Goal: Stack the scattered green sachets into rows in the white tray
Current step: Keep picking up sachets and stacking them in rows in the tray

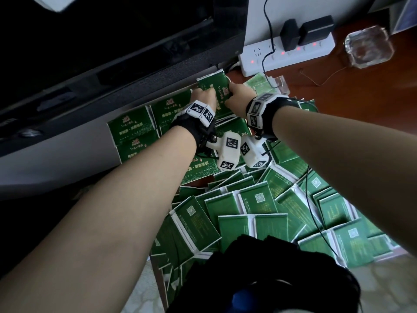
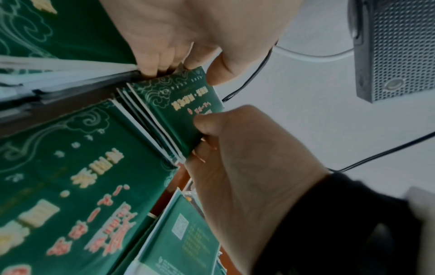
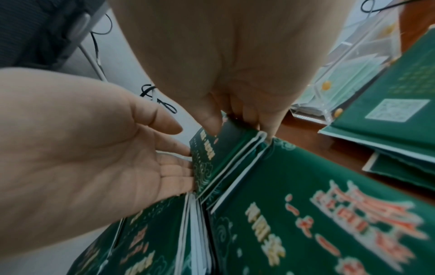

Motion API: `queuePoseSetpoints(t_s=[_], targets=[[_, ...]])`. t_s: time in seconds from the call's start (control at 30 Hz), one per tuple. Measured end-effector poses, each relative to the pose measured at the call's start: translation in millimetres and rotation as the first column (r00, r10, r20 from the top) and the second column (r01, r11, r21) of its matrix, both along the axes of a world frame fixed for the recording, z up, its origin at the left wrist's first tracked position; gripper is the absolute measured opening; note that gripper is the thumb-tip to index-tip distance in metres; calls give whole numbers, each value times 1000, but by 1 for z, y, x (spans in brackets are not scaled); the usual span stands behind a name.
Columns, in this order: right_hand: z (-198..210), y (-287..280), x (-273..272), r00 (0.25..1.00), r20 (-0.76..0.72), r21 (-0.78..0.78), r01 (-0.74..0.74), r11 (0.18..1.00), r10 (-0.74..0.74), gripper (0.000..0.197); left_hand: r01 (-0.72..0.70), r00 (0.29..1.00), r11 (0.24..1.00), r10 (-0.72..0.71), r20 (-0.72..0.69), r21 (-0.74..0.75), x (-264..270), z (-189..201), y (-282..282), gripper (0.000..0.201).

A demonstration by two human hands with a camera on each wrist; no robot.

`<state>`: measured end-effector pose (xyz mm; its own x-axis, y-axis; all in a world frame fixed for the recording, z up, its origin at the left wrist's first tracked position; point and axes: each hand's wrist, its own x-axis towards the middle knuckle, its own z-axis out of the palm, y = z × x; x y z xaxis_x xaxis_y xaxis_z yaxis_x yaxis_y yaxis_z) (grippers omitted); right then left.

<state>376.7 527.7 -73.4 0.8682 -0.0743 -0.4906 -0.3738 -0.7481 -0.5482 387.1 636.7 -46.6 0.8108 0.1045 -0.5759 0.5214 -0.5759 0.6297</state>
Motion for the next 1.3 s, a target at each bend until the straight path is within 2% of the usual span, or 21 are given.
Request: queuePoseSetpoints(t_s=[0.13, 0.33, 0.47, 0.57, 0.7, 0.8, 0.87, 1.0, 1.1, 1.3], targets=[[2, 0, -2, 1000, 19, 5, -12, 1000, 12, 47, 17, 1000, 1000, -17, 11, 27, -1, 1, 0, 39], [8, -18, -13, 999, 29, -39, -23, 999, 24, 33, 1, 997, 998, -6, 82, 59, -5, 7, 4, 35], [12, -29, -35, 998, 69, -68, -8, 998, 12, 43, -37, 984, 995, 20, 176, 93, -27, 13, 12, 39], [10, -38, -55, 997, 79, -110, 5, 994, 4, 35, -62, 972, 993, 36, 234, 105, -50, 15, 20, 38], [12, -41, -80, 1000, -7, -171, -20, 985, 19, 34, -78, 988, 997, 75, 137, 17, -82, 11, 25, 31], [14, -36, -93, 998, -40, -187, -51, 981, 44, 31, -97, 994, 995, 97, 51, -4, -95, 8, 20, 15], [15, -32, -99, 997, -53, -187, -69, 980, 60, 28, -118, 993, 993, 118, 4, -15, -99, 5, 15, 13], [10, -25, -110, 995, -88, -144, -65, 987, 53, 27, -152, 984, 988, 148, -95, -36, -103, -1, 6, 40], [7, -20, -113, 993, -107, -120, -57, 991, 44, 32, -175, 975, 983, 165, -150, -57, -105, -8, 0, 43], [6, -17, -112, 993, -106, -135, -70, 988, 56, 28, -183, 978, 979, 173, -114, -85, -112, 3, -7, 40]])
